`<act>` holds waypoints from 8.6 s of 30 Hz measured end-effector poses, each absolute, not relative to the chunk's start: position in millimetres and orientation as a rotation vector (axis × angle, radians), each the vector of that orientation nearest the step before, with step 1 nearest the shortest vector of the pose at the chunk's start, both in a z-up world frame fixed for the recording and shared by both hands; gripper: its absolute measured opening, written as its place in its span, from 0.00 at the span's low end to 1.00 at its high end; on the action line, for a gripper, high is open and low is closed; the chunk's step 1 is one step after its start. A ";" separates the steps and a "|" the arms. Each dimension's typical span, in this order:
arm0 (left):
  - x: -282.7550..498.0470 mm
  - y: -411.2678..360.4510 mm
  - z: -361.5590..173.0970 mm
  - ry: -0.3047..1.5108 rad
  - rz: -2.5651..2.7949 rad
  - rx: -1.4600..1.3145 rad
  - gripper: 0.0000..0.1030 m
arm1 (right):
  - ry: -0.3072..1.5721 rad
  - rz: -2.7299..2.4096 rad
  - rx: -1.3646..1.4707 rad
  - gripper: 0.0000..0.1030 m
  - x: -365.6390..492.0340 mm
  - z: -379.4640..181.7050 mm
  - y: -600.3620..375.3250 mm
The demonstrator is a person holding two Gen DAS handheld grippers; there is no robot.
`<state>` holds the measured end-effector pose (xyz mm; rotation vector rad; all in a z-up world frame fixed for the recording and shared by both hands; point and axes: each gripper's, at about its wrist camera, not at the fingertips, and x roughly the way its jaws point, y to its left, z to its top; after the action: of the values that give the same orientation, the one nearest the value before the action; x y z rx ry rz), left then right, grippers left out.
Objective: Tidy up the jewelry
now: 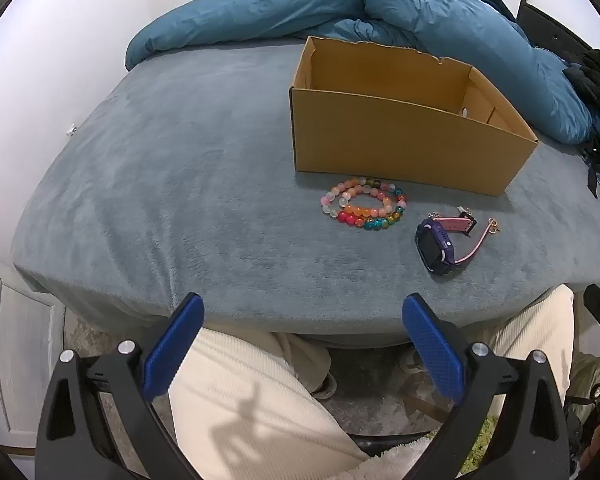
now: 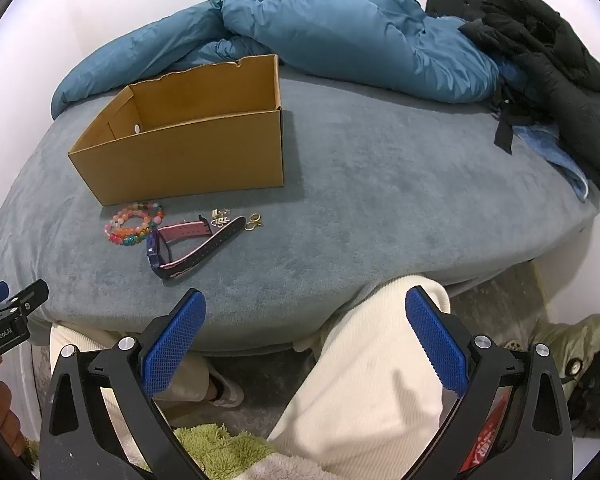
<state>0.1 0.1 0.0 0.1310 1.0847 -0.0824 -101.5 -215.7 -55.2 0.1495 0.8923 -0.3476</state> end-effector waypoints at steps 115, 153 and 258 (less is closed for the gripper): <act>22.7 -21.0 -14.5 0.983 -0.361 0.141 0.95 | 0.832 -0.166 0.111 0.77 -67.4 -65.2 -199.3; 52.1 -27.0 -43.3 0.917 -0.478 0.223 0.49 | 0.927 0.260 -0.099 0.15 6.7 -138.6 -132.8; 70.9 24.8 -82.9 1.095 -0.419 -0.022 0.11 | 1.194 0.394 0.101 0.39 14.2 -116.0 -196.4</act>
<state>70.9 24.8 -82.9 -0.0217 1.0948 -0.4192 14.2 -196.4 -116.0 0.1009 1.1941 0.3943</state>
